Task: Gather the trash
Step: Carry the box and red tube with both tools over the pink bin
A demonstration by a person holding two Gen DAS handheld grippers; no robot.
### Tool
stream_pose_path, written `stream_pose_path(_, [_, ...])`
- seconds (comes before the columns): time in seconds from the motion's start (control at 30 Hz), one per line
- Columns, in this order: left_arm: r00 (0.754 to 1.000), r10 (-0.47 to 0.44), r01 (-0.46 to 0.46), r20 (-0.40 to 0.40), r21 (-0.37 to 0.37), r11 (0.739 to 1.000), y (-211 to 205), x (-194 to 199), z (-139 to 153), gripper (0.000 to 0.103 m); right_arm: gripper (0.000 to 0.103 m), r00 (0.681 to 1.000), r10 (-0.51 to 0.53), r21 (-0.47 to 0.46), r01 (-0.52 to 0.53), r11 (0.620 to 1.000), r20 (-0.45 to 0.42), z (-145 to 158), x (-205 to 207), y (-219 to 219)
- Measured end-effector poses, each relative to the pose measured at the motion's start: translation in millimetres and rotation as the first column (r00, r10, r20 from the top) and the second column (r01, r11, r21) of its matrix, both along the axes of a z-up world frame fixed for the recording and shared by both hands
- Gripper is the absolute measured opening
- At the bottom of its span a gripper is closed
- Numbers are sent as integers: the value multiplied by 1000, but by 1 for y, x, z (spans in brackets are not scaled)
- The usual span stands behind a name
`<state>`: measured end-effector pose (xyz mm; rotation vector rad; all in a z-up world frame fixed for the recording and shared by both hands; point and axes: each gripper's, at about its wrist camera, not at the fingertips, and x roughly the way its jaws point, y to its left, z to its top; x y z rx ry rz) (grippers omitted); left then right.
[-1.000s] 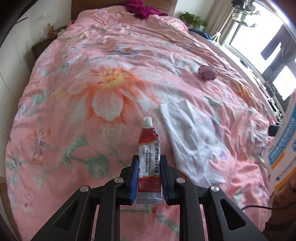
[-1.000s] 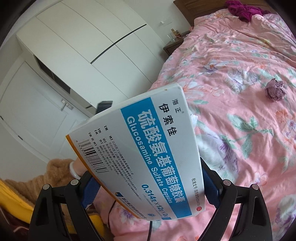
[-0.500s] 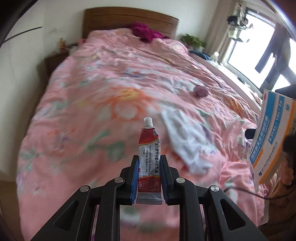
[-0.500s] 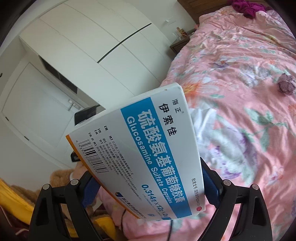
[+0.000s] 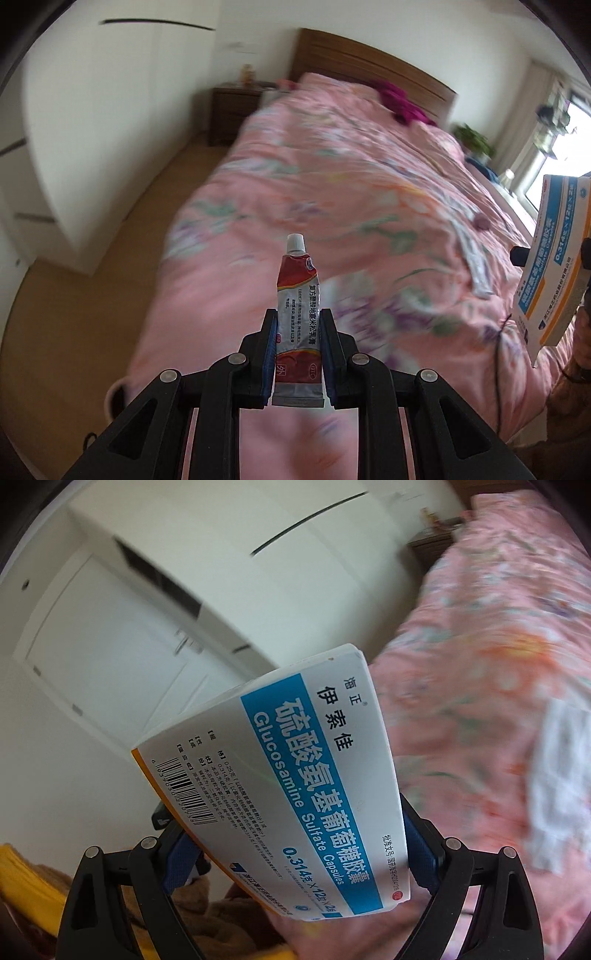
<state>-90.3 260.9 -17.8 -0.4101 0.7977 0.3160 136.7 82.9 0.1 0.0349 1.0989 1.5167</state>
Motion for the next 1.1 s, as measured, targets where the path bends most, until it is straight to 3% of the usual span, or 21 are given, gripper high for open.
stream_pose_path(0.33, [973,228,-229,-23,-67,971,73,-137,-40,22,92,970,242,-80,-238,968,39,-12,-127,137])
stream_pose_path(0.5, [948,306,-314,-82,-103,944,110,-191,-80,22,92,951,310,-85,-309,947,5,-26,-178,187])
stream_pose_path(0.63, [922,341,-369,-185,-151,917,139,-220,-129,22,92,942,336,-118,-336,934,-25,-47,-204,220])
stream_pose_path(0.77, [906,342,-394,-250,-204,896,158,-225,-177,22,92,936,348,-156,-352,923,-52,-65,-218,241])
stream_pose_path(0.93, [898,323,-402,-298,-258,879,185,-203,-228,22,92,940,334,-201,-341,919,-70,-85,-216,248])
stream_pose_path(1.1, [893,319,-401,-317,-237,885,205,-178,-261,23,92,949,295,-217,-312,925,-107,-95,-214,265])
